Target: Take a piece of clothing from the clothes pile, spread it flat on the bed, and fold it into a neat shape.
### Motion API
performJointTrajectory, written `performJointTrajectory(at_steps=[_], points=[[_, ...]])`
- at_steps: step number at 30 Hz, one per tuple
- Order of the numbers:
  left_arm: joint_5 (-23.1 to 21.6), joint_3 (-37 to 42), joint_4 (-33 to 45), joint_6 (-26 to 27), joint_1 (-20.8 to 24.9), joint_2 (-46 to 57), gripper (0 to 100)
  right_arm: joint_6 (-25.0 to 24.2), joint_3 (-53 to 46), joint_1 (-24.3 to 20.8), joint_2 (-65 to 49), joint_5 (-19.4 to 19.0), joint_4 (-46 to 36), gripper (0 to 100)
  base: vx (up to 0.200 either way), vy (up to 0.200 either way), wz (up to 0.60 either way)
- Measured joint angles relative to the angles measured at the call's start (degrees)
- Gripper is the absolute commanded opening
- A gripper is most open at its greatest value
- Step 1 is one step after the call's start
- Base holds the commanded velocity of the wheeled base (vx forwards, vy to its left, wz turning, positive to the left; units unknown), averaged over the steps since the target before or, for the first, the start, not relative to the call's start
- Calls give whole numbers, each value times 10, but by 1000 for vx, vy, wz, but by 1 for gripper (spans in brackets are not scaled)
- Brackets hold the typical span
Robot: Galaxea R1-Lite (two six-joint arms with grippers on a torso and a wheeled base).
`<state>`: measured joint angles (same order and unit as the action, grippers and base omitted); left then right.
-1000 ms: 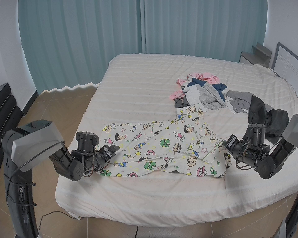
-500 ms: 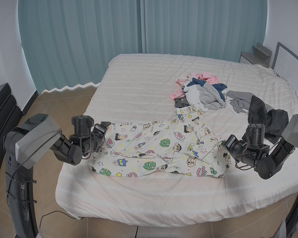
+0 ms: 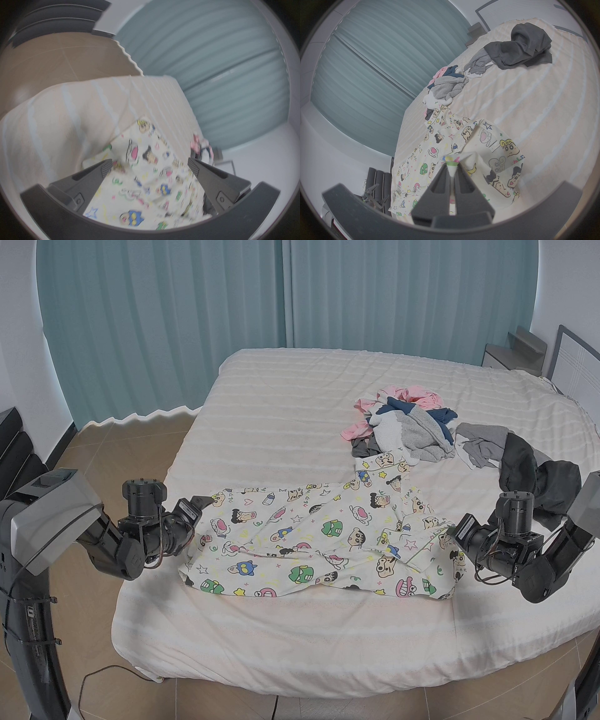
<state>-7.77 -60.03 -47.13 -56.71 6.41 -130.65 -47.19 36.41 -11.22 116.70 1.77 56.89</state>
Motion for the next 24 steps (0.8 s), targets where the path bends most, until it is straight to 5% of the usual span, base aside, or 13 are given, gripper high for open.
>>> performJointTrajectory(at_steps=[6,12,24], points=[[-82,72,-48,137,-16,16,100,0,-8,0,0,0,2,0,0,0,0],[-113,105,-58,282,-23,21,100,1,-22,-1,0,0,28,0,0,0,0],[-126,103,-34,405,-18,-1,100,3,-43,0,0,0,44,0,0,0,0]])
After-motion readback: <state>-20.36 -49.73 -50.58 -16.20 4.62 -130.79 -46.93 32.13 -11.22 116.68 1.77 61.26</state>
